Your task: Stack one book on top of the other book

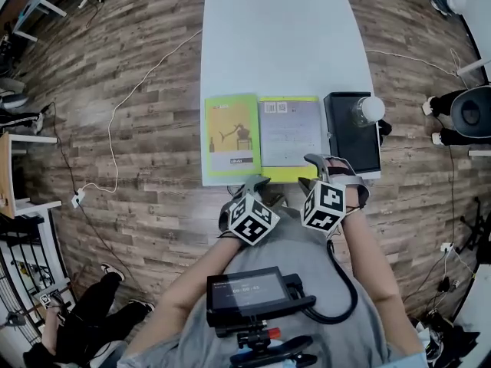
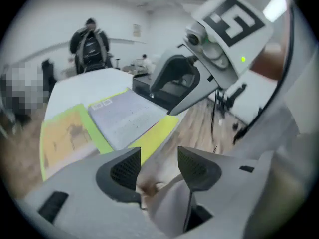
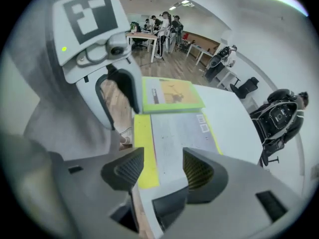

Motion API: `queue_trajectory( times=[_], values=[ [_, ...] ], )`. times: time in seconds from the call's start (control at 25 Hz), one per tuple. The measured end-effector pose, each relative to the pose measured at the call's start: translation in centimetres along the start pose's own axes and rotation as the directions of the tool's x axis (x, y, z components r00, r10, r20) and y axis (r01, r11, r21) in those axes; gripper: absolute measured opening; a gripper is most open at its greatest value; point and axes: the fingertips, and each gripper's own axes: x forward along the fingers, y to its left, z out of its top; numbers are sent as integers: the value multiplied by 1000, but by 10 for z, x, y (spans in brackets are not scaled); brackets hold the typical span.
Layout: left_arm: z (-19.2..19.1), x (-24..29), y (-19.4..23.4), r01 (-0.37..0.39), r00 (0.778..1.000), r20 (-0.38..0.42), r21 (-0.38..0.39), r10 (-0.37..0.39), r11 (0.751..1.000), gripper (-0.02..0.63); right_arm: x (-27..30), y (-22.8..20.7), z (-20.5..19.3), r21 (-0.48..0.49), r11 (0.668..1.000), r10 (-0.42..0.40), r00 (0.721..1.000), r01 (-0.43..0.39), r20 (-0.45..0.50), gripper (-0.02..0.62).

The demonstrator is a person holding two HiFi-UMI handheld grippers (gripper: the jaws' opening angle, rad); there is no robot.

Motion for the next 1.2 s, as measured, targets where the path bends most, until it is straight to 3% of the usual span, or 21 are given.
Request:
queue_trajectory(
  times=[0.04,0.08,0.12,0.2,0.32,0.36,0.4,0.56,0.68,0.76,0.84,1.0,1.12,1.2],
  values=[
    [2,-8,-7,76,995,82,-189,-62,979,233,-11,-8,5,6,1000,-12,1000,12,10,235],
    [5,-14,-13,165,979,176,-366,-106,916,233,-22,-16,10,12,1000,-15,1000,14,19,235],
    [7,-18,-16,254,955,269,-515,-127,819,233,-31,-23,15,14,1000,-12,1000,12,28,235],
    [10,-16,-16,397,904,412,-708,-115,584,233,-43,-39,29,8,1000,-7,999,7,40,235],
    [17,-9,-6,538,837,547,-817,-17,209,233,-37,-71,58,-23,1000,9,1000,-8,30,235],
    [21,-9,-3,566,819,573,-815,28,121,233,-30,-80,66,-39,999,21,1000,-20,18,235],
    [25,-8,-2,582,807,586,-810,75,67,232,-22,-88,74,-55,998,34,999,-34,5,235],
    [23,-4,3,592,786,558,-803,268,-64,232,14,-111,96,-98,989,104,994,-107,-34,235],
    [20,6,9,617,753,536,-777,382,-124,232,40,-119,100,-117,978,170,984,-175,-53,235],
    [17,13,12,622,742,522,-770,421,-140,232,56,-125,98,-128,970,200,978,-205,-51,235],
    [14,20,13,610,747,500,-777,438,-154,232,71,-128,91,-121,962,239,970,-243,-49,235],
    [14,31,11,565,771,459,-813,442,-142,232,95,-145,80,-108,950,288,956,-292,-50,235],
    [13,38,12,543,782,429,-826,452,-155,232,108,-155,65,-106,934,326,937,-340,-127,235],
    [13,39,12,535,785,424,-832,452,-149,232,114,-155,54,-116,919,355,918,-378,-176,235]
  ],
)
